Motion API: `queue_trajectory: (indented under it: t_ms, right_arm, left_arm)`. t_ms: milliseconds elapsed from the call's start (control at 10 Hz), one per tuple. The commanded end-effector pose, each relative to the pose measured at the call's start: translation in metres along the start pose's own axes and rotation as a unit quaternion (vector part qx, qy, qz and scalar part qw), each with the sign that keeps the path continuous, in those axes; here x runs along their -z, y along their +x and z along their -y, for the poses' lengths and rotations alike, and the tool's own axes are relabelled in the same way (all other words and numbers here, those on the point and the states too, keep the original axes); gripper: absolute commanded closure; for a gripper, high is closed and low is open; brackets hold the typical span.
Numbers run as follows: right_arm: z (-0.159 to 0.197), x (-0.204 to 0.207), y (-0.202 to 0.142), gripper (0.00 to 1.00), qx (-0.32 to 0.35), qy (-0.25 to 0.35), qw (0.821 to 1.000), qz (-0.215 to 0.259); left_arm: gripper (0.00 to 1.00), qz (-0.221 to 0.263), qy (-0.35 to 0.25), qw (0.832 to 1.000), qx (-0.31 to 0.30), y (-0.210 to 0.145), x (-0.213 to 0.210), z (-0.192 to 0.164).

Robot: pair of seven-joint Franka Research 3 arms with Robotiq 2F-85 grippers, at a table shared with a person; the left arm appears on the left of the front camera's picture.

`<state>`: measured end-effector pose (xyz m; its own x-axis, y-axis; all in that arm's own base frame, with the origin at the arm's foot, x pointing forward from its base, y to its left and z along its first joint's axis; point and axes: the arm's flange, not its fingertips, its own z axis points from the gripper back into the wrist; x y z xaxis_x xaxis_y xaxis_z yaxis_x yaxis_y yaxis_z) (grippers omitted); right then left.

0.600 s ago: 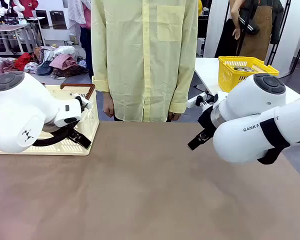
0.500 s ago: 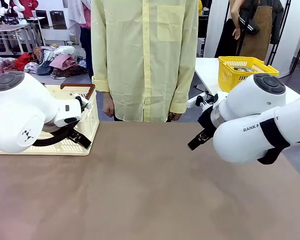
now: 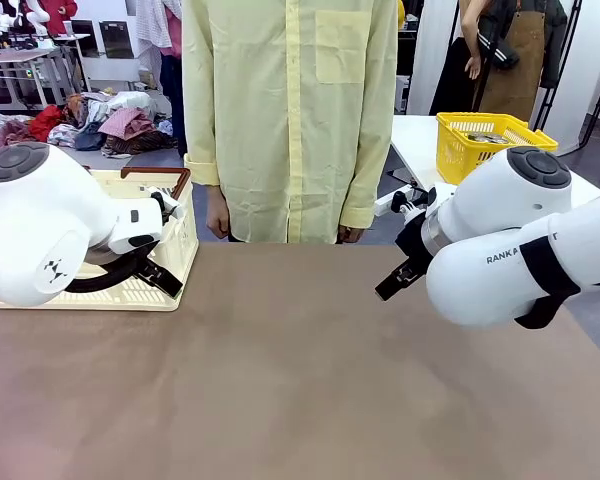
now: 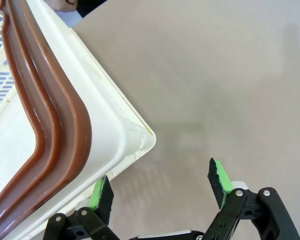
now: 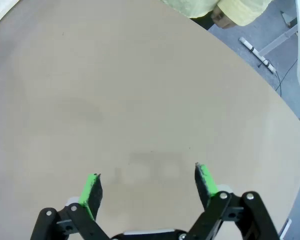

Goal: Place the drinks into the Shopping basket.
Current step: Pick up one drink and place it into the Shopping basket.

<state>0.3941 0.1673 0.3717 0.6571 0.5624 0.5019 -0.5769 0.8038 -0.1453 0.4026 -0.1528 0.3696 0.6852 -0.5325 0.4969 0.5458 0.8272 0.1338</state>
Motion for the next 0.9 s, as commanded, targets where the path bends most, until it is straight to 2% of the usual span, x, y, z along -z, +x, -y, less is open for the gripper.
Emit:
queue_trajectory:
  t_ms: [0,800]
  right_arm:
    - [0.0001,0.0,0.0,0.0,0.0,0.0,1.0,0.0]
    - [0.0001,0.0,0.0,0.0,0.0,0.0,1.0,0.0]
  left_arm:
    - [0.0,0.001,0.0,1.0,0.0,0.0006,-0.0005,-0.0004]
    - [0.0,0.001,0.0,1.0,0.0,0.0006,-0.0005,-0.0004]
